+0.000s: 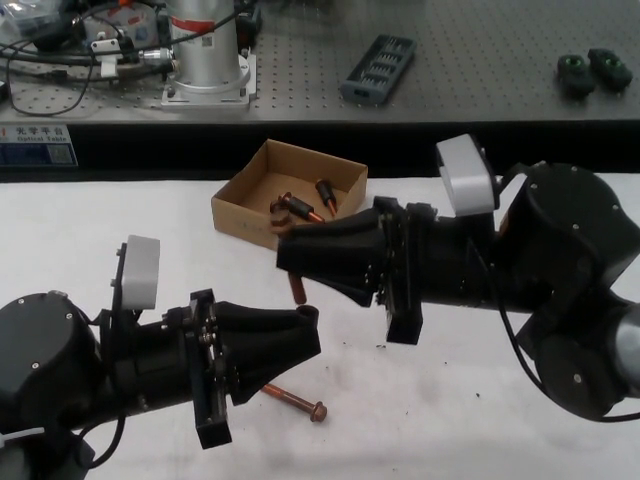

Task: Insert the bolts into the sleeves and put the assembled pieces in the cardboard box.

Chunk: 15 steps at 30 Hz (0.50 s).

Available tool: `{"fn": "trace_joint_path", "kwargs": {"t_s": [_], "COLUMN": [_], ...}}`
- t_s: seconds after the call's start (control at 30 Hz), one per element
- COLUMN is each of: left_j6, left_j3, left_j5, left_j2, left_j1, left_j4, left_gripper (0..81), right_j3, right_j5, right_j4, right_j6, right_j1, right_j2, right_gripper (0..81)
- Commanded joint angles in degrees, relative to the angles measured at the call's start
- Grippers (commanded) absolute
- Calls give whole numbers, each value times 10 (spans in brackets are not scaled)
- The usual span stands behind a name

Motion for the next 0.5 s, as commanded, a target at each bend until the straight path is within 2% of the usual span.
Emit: {"fn": "trace_joint_path", "kwargs": {"t_s": [0.0, 0.47], "left_j6": [-4, -5], "left_j3": [-2, -2], "left_j5": [6, 1], "left_j2": [-3, -18], "left_j1": [2, 2], "left_j4": [-15, -15], "left_gripper": [6, 6], "right_j3": [15, 23], "right_j5": [13, 23], "right_j4": [-1, -13], "right_j6": [5, 5], "right_j1": [3, 5], "right_j2": [-2, -2], "right_gripper": [64, 64]}}
